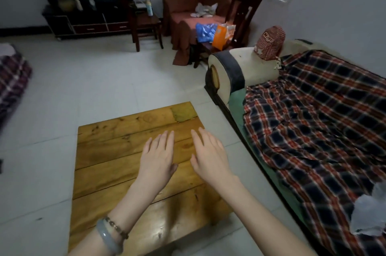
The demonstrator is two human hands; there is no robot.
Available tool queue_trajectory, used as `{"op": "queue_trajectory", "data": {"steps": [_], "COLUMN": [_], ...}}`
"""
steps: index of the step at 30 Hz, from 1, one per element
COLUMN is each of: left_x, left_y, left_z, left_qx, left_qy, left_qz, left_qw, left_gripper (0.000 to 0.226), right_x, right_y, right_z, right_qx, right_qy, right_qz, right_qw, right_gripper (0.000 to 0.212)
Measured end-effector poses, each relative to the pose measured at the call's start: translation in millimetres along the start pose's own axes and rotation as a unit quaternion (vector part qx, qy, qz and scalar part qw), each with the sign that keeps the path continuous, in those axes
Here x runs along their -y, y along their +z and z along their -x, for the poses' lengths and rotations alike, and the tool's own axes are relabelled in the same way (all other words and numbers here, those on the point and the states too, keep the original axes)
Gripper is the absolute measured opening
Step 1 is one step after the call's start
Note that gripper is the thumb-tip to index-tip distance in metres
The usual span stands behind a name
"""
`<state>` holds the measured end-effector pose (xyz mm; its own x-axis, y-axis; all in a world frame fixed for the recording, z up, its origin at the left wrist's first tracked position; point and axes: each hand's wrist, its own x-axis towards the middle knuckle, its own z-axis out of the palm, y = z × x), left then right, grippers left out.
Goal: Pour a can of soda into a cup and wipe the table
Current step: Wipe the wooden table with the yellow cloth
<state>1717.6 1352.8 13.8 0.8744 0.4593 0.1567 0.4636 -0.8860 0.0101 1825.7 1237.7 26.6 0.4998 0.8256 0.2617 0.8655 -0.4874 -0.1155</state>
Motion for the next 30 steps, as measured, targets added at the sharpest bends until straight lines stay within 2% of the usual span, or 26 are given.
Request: {"op": "queue_trajectory", "data": {"steps": [7, 17, 22, 25, 30], "left_x": [28.1, 57.9, 67.7, 80.6, 110.5], "left_y": [31.7, 125.1, 177.1, 212.2, 264.0], "left_z": [-39.9, -120.3, -156.2, -175.5, -201.4], "left_qx": [0.018, 0.067, 0.114, 0.122, 0.142], "left_qy": [-0.049, -0.118, -0.149, -0.139, -0.130], "left_qz": [0.001, 0.003, 0.015, 0.022, 0.018], "left_qw": [0.999, 0.991, 0.982, 0.982, 0.981], "left_gripper": [0.103, 0.093, 0.089, 0.085, 0.066], "right_x": [-12.4, -68.8, -107.2, -136.6, -162.4], "right_y": [44.1, 149.6, 217.0, 267.6, 359.7], "right_z": [-61.7, -173.7, -226.5, -259.9, -310.1], "right_qx": [0.013, 0.050, 0.057, 0.069, 0.132], "right_qy": [-0.052, -0.132, -0.143, -0.136, -0.119], "right_qz": [-0.021, -0.040, -0.061, -0.069, -0.099], "right_qw": [0.998, 0.989, 0.986, 0.986, 0.979], "right_gripper": [0.069, 0.065, 0.060, 0.055, 0.052]}}
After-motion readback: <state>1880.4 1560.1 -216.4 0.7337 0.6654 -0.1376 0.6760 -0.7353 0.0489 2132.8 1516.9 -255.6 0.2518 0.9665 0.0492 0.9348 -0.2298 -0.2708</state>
